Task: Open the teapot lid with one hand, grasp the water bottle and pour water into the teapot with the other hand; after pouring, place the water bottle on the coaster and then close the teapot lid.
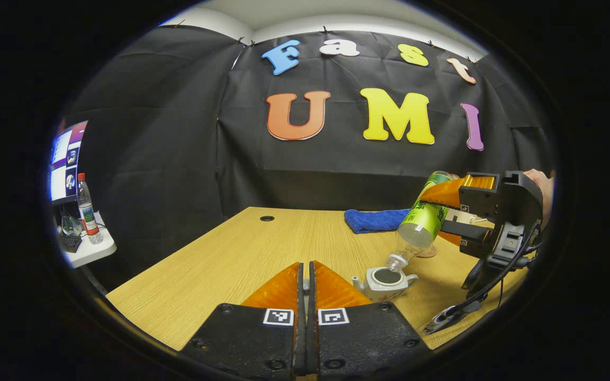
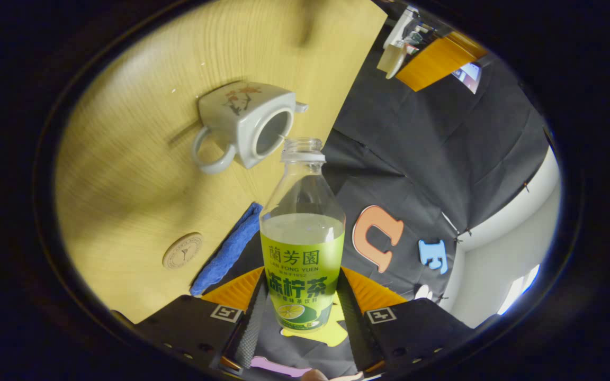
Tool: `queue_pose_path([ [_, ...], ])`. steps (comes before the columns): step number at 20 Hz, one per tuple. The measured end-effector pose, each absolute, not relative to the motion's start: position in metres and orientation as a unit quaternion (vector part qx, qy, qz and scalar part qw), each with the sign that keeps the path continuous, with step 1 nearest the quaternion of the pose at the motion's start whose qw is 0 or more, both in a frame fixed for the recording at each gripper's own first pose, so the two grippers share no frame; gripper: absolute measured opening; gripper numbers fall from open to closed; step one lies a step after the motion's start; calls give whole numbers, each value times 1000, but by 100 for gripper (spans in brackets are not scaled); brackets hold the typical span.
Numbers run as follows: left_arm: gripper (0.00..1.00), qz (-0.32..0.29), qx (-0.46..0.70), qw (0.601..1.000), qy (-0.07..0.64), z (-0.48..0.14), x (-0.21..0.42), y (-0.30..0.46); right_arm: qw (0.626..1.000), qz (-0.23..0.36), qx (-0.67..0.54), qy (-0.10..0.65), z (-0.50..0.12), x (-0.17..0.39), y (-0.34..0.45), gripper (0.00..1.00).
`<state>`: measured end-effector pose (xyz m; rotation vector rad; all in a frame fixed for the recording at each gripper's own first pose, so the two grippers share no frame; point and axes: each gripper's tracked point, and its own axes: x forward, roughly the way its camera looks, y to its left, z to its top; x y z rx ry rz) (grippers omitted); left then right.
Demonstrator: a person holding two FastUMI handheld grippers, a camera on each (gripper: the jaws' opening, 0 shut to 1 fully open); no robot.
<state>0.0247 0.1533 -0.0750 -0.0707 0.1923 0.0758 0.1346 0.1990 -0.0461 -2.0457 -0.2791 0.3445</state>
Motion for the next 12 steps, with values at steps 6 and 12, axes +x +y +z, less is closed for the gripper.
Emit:
queue_pose_path([
  [6, 2, 40, -35, 994, 92, -73, 25, 154, 578, 170, -796, -65, -56, 141, 189, 70],
  [12, 2, 34, -42, 995, 84, -71, 25, 153, 746, 214, -631, 0, -77, 138, 175, 70],
])
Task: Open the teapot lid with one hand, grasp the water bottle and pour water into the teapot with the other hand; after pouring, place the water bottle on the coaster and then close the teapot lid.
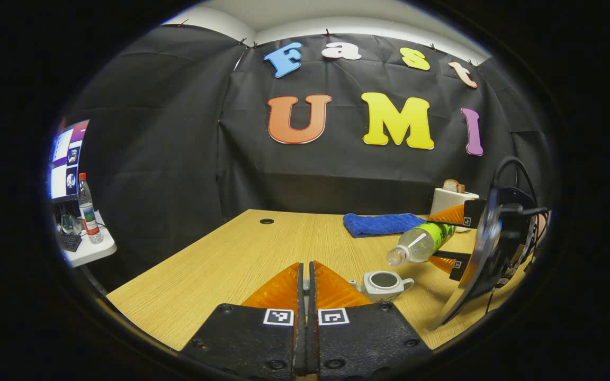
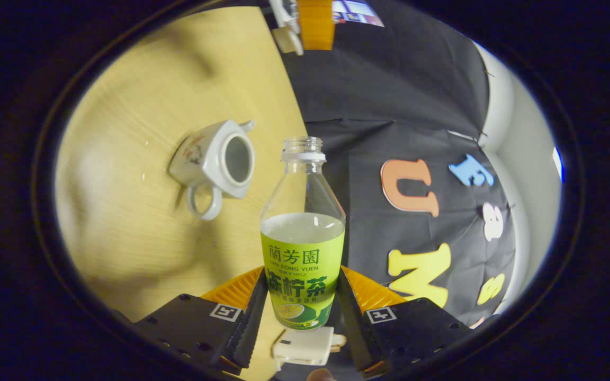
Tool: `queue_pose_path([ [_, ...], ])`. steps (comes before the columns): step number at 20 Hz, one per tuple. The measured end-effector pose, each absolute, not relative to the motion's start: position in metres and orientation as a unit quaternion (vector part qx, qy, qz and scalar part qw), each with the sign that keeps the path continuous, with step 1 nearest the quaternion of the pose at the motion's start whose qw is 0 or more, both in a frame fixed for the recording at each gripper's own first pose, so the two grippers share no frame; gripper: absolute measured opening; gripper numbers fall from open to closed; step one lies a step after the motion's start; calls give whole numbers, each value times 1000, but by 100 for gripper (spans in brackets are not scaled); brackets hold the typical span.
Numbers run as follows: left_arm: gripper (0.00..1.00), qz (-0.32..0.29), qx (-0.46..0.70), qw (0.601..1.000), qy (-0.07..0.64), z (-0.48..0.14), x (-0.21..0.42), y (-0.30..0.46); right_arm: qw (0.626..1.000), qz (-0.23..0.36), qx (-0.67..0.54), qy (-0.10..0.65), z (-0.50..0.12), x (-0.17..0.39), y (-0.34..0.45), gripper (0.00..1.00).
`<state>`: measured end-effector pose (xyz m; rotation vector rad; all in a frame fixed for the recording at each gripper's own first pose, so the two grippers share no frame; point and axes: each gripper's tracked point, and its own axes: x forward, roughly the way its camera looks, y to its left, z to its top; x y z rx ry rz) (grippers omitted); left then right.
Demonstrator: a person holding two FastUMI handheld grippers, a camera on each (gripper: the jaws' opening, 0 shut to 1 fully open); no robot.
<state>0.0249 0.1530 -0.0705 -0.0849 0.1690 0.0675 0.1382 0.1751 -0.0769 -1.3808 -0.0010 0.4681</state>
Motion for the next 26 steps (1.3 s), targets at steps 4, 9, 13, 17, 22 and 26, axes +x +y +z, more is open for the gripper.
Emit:
queue_pose_path([
  [4, 2, 31, -47, 995, 83, -73, 25, 152, 856, 234, -461, 26, -61, 139, 172, 73],
  [9, 3, 4, -52, 995, 83, -74, 26, 130, 961, 220, -157, 66, -22, 179, 150, 72],
  [13, 3, -4, -53, 996, 77, -66, 30, 126, 977, 183, -15, 105, -34, 227, 124, 70],
  [17, 3, -6, -47, 996, 76, -67, 29, 127, 976, 163, 9, 143, -80, 254, 116, 70],
  [22, 3, -11, -45, 996, 77, -67, 31, 125, 975, 145, 2, 167, -113, 266, 108, 71],
  [26, 3, -14, -40, 996, 79, -69, 32, 124, 975, 145, -3, 166, -118, 266, 109, 70],
])
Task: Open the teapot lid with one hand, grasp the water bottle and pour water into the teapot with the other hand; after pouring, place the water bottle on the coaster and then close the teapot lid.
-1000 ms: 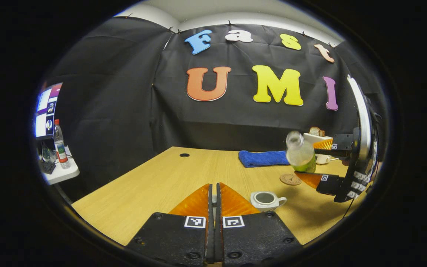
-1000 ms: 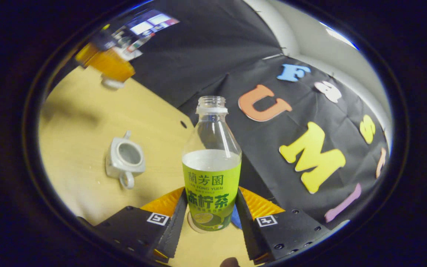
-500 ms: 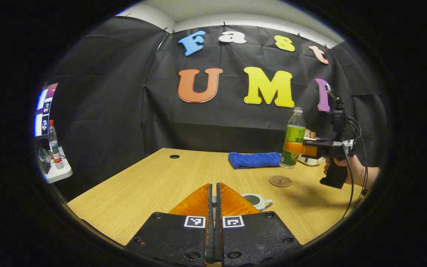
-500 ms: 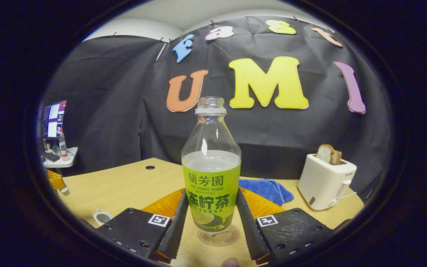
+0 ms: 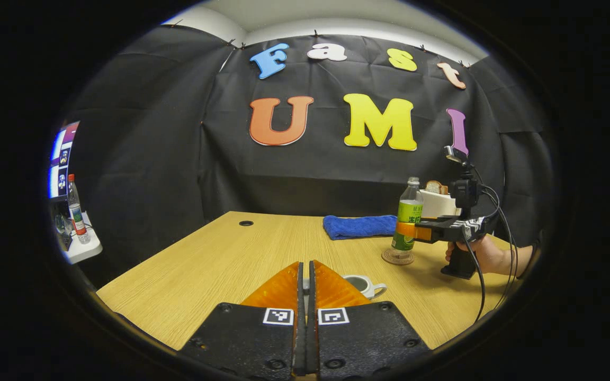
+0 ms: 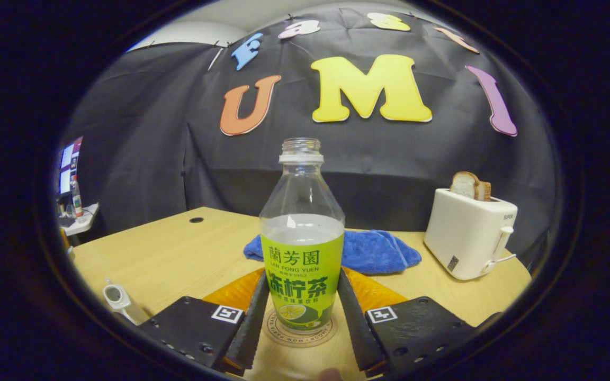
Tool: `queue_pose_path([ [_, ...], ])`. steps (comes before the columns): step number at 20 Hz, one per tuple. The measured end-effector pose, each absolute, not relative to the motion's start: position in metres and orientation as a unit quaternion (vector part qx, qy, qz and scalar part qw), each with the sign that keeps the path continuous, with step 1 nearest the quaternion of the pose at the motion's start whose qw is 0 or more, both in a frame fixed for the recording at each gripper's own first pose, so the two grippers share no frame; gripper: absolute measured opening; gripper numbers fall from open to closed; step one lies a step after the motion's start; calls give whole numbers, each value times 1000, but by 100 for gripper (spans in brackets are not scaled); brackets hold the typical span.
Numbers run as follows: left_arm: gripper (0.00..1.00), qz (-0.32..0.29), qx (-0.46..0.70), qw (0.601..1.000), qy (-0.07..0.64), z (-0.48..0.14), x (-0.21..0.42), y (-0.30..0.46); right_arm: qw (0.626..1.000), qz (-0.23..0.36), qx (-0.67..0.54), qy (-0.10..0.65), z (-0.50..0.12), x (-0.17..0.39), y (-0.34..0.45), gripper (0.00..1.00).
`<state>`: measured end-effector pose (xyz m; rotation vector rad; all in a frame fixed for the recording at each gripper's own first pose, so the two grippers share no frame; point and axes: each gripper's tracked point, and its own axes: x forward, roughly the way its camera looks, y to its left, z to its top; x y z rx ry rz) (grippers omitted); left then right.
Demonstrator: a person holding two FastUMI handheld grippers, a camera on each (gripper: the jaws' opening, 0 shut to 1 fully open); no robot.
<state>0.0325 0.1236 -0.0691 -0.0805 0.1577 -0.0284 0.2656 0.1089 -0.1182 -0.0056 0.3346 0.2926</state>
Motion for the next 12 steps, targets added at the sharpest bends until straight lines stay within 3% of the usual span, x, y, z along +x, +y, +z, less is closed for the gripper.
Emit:
queue_pose_path([
  [8, 3, -13, -38, 996, 79, -70, 33, 127, 975, 142, -13, 170, -132, 265, 116, 70],
  [11, 3, -15, -39, 996, 79, -70, 34, 124, 975, 144, -2, 170, -131, 262, 116, 76],
  [12, 3, -14, -40, 996, 78, -71, 35, 122, 974, 148, 3, 172, -129, 259, 117, 84],
])
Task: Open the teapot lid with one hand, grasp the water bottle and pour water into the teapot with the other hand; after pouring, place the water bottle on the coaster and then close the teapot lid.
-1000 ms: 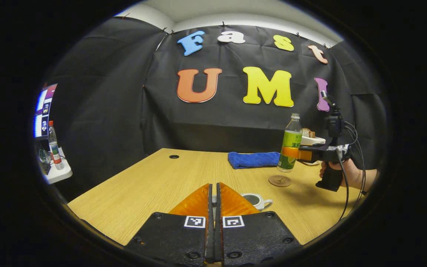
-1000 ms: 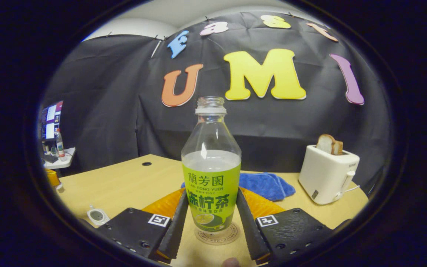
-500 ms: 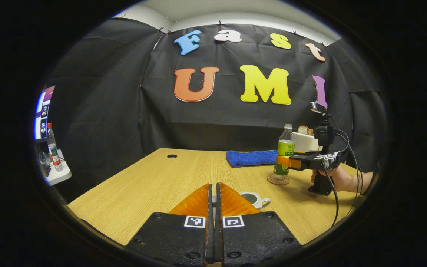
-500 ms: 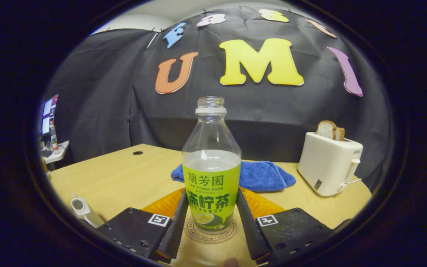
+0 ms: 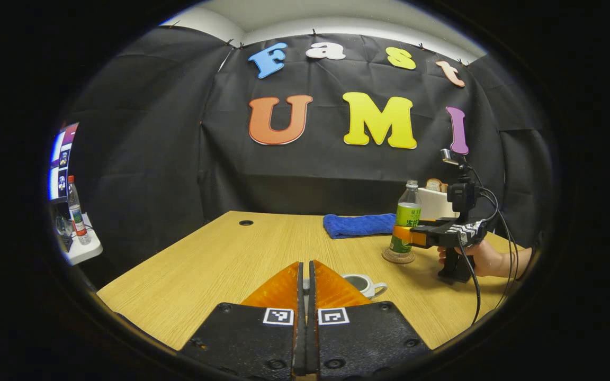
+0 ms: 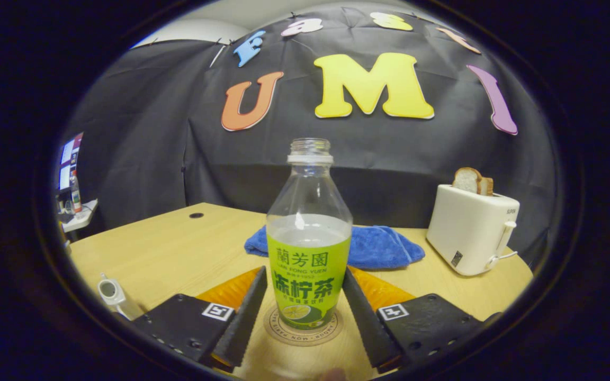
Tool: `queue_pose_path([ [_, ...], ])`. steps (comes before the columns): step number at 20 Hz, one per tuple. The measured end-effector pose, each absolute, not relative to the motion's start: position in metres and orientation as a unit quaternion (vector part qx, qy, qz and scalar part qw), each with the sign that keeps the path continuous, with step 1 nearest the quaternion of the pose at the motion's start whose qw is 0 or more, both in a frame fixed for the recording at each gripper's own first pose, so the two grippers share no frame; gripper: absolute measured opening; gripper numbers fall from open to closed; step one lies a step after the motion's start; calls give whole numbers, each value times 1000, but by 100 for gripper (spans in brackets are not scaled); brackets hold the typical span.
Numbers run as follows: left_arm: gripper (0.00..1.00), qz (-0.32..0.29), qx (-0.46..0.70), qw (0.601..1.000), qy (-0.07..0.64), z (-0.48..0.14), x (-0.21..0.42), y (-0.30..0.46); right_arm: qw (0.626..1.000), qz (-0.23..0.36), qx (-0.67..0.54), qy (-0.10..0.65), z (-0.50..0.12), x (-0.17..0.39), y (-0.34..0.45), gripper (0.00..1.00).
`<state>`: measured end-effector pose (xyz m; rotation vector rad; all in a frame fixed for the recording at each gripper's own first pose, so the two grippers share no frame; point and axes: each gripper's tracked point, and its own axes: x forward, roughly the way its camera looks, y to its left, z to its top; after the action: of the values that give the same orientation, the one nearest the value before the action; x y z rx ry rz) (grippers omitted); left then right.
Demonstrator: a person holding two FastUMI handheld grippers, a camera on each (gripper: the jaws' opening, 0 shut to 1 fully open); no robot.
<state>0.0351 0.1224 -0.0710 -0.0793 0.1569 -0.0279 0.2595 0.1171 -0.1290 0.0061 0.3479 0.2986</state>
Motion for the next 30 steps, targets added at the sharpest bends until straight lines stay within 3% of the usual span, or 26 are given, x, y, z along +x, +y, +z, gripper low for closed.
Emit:
queue_pose_path([
  [1, 3, -15, -39, 996, 77, -71, 36, 120, 974, 146, 7, 173, -126, 255, 115, 99],
  [7, 3, -38, -34, 996, 73, -73, 57, 86, 970, 148, 26, 192, -108, 184, 84, 97],
  [14, 3, -49, -17, 997, 63, -83, 90, 60, 987, 92, 20, 131, -78, 106, 15, 96],
  [20, 3, -46, -17, 995, 82, -100, 99, 55, 992, 85, -9, 88, -56, 91, 6, 96],
  [30, 4, -37, -14, 994, 103, -112, 92, 54, 990, 107, -26, 83, -63, 83, 19, 97],
])
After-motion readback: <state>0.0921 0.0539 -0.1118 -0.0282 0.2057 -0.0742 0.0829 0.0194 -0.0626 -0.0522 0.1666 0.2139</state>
